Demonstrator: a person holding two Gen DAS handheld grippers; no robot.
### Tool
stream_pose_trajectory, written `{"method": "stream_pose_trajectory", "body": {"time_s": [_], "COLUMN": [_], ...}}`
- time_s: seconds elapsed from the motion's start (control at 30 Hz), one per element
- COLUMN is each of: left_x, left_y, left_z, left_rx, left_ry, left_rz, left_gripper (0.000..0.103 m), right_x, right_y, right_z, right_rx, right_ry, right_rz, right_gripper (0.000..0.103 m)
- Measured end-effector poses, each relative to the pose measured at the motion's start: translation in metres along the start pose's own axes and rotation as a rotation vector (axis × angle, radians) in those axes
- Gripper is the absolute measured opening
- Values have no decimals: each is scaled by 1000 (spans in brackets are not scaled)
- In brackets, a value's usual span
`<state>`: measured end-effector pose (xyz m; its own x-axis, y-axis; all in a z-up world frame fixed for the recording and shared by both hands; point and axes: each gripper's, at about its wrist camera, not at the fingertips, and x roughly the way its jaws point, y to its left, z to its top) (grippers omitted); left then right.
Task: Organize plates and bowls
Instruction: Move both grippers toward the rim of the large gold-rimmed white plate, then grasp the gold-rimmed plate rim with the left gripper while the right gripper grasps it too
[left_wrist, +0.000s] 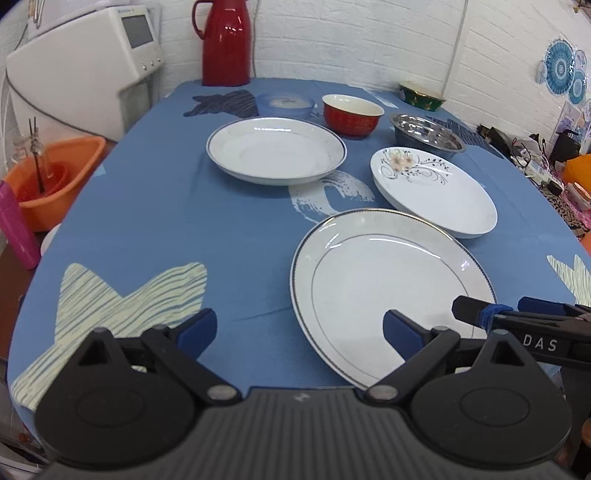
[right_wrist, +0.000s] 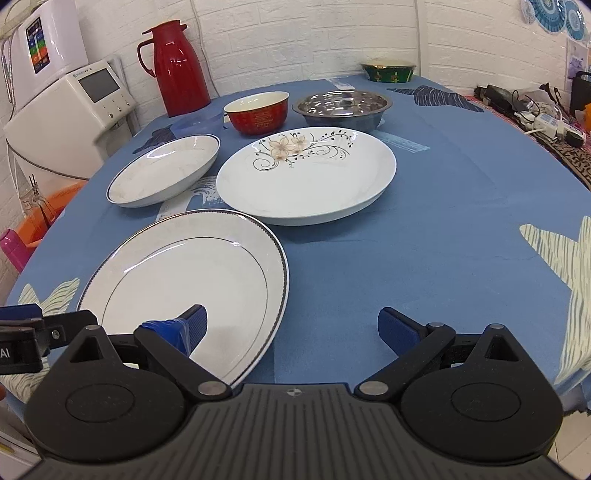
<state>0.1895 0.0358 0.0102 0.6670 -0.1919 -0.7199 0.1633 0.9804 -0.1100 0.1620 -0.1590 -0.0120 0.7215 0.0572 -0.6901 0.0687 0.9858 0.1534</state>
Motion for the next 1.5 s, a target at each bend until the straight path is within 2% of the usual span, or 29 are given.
{"method": "stream_pose_trajectory", "body": {"time_s": [0.1,0.27,0.37,0.4,0.53,0.6,0.7,0.8,0.83,0.87,0.9,1.0,1.03,1.1,1.3,1.5], "left_x": [15,31,43,44,45,47,46,42,40,39,39,40,40,37,12,-4], "left_y": [4,2,0,0,-3,-3,-5,-9,-11,-13,-14,-10,-9,-10,3,43], "left_z": [7,12,11,10,9,10,11,9,9,8,8,10,10,10,20,25], "left_rx": [-8,21,38,48,84,93,93,110,123,130,132,105,95,95,64,4], "left_ry": [29,51,93,85,75,75,66,50,45,42,35,35,38,34,-27,-67], "left_rz": [-15,-31,-50,-50,-42,-32,-38,-54,-73,-80,-77,-93,-108,-103,-62,36], "left_gripper": [96,94,94,93,93,90,81,68,55,53,53,42,36,35,35,35], "right_x": [14,22,19,17,16,18,20,20,19,19,17,14,14,11,-7,6], "right_y": [5,14,11,9,5,7,10,11,12,13,15,22,22,24,45,85], "right_z": [6,8,-1,-5,-2,2,1,0,0,1,1,1,2,3,12,21], "right_rx": [-13,-88,-129,-146,-166,-177,-234,-264,-273,-279,-285,-285,-273,-267,-288,-336], "right_ry": [34,44,-2,-23,-15,-7,-10,-24,-24,-24,-25,-18,-11,-3,-60,-76], "right_rz": [33,-5,12,20,37,47,108,143,154,162,181,172,175,170,206,297], "right_gripper": [87,88,89,89,89,89,86,81,79,72,56,56,56,56,56,56]}}
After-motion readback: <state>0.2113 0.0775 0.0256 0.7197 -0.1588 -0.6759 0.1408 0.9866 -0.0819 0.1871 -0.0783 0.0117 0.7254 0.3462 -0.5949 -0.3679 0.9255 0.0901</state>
